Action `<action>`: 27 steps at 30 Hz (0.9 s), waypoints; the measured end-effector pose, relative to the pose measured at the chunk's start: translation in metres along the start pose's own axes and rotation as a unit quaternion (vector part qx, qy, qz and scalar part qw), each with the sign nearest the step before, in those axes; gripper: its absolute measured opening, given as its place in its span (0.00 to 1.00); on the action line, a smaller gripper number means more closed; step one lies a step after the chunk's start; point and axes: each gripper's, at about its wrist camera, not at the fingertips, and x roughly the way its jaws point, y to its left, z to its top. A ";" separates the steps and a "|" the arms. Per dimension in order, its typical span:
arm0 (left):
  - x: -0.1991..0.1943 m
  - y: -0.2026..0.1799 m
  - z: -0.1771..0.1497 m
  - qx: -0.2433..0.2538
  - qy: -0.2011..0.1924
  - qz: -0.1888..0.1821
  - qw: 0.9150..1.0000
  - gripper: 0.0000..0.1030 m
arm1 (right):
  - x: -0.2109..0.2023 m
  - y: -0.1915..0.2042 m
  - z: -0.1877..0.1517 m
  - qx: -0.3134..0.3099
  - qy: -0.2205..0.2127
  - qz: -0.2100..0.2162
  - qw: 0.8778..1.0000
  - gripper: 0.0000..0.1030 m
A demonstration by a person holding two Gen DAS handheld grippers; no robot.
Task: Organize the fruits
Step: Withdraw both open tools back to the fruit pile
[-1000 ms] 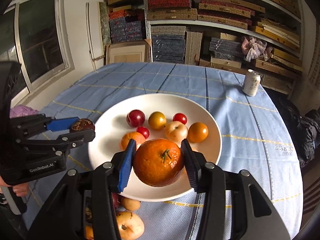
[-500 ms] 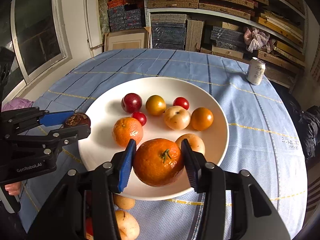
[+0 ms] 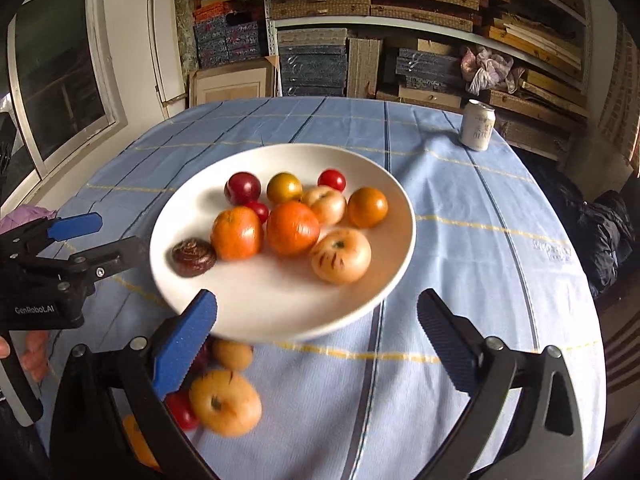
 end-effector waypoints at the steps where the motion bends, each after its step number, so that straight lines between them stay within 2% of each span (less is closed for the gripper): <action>1: -0.003 -0.002 -0.007 0.003 0.003 -0.003 1.000 0.97 | -0.004 0.001 -0.006 -0.003 0.002 0.001 1.000 0.96; 6: -0.016 -0.016 -0.043 0.039 0.017 -0.003 0.999 0.97 | -0.030 0.015 -0.050 -0.018 0.018 0.022 0.999 0.96; 10: -0.021 -0.031 -0.071 0.066 0.032 -0.011 0.997 0.97 | -0.050 0.039 -0.097 -0.056 0.041 0.051 0.996 0.96; 13: -0.026 -0.038 -0.086 0.080 0.027 -0.013 0.996 0.97 | -0.059 0.055 -0.123 -0.079 0.055 0.069 0.993 0.96; 16: -0.027 -0.041 -0.089 0.084 0.027 -0.015 0.996 0.97 | -0.062 0.070 -0.136 -0.080 0.069 0.093 0.990 0.96; 22: -0.033 -0.049 -0.094 0.092 0.022 -0.002 0.996 0.97 | -0.056 0.094 -0.145 -0.098 0.078 0.087 0.988 0.95; 23: -0.035 -0.050 -0.096 0.097 0.020 0.000 0.995 0.97 | -0.054 0.096 -0.146 -0.093 0.082 0.088 0.988 0.93; 25: -0.038 -0.052 -0.097 0.102 0.018 0.002 0.995 0.97 | -0.059 0.103 -0.149 -0.109 0.068 0.075 0.989 0.69; 26: -0.040 -0.054 -0.097 0.104 0.015 0.008 0.994 0.97 | -0.062 0.106 -0.151 -0.114 0.062 0.078 0.988 0.63; 27: -0.041 -0.056 -0.097 0.108 0.013 0.014 0.994 0.97 | -0.065 0.107 -0.153 -0.113 0.061 0.079 0.989 0.52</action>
